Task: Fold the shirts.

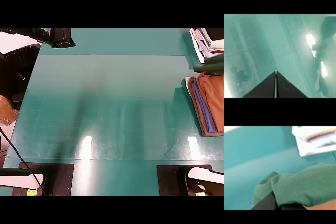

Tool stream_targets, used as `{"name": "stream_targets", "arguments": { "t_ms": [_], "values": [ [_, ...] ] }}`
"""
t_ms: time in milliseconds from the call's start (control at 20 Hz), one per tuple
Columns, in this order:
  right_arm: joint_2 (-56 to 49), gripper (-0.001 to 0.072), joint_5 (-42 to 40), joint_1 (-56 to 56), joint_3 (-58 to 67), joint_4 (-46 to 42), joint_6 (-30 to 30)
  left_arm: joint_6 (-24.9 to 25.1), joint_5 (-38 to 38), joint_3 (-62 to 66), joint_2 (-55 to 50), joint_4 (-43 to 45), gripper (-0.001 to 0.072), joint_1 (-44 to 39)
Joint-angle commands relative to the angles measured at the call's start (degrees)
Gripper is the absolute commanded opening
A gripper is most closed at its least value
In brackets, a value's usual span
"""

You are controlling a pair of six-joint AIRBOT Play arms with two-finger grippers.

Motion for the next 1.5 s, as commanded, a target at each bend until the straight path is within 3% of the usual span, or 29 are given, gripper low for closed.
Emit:
{"name": "stream_targets", "arguments": {
  "t_ms": [0,300,350,400,450,700,1000,1050,1150,1300,1450],
  "values": [
    [5.73,0.0014,5.05,-3.17,-10.25,-5.14,-0.07,0.61,-0.63,-0.02,0.0,0.02,0.0028,-0.02],
    [16.13,0.0021,5.77,-10.97,-33.35,-13.51,-0.09,2.05,-1.09,-0.02,0.0,0.02,0.0029,-0.02],
    [17.05,0.0215,5.51,-12.39,-36.02,-13.86,-0.09,2.05,-1.09,-0.02,0.0,0.02,0.0029,-0.02],
    [17.51,0.06,4.96,-13.73,-37.86,-13.75,0.0,2.08,-1.07,-0.02,0.0,0.02,0.0028,-0.02],
    [17.59,0.0714,5.29,-14.97,-38.75,-12.87,0.35,2.08,-1.05,-0.02,0.0,0.02,0.0028,-0.02],
    [17.73,0.0673,5.38,-13.07,-33.68,1.64,0.63,2.05,-1.07,-0.02,0.0,0.02,0.0029,-0.02],
    [17.7,0.0669,2.08,12.09,-25.9,4.46,0.63,2.01,0.11,-0.02,0.0,0.0,0.0029,-0.02],
    [17.7,0.063,0.09,16.74,-25.59,4.46,0.63,2.01,0.61,-0.02,0.0,0.0,0.0029,-0.02],
    [17.7,0.036,-4.15,25.05,-25.57,4.22,0.59,2.01,1.22,-0.02,0.0,0.0,0.0029,-0.02],
    [17.7,0.001,-9.42,34.67,-25.57,4.07,0.55,2.01,2.99,-0.02,0.0,0.0,0.0029,-0.02],
    [17.68,0.0015,-10.93,39.5,-25.57,4.04,0.48,2.01,3.06,-0.02,0.0,0.0,0.0029,-0.02]
  ]
}}
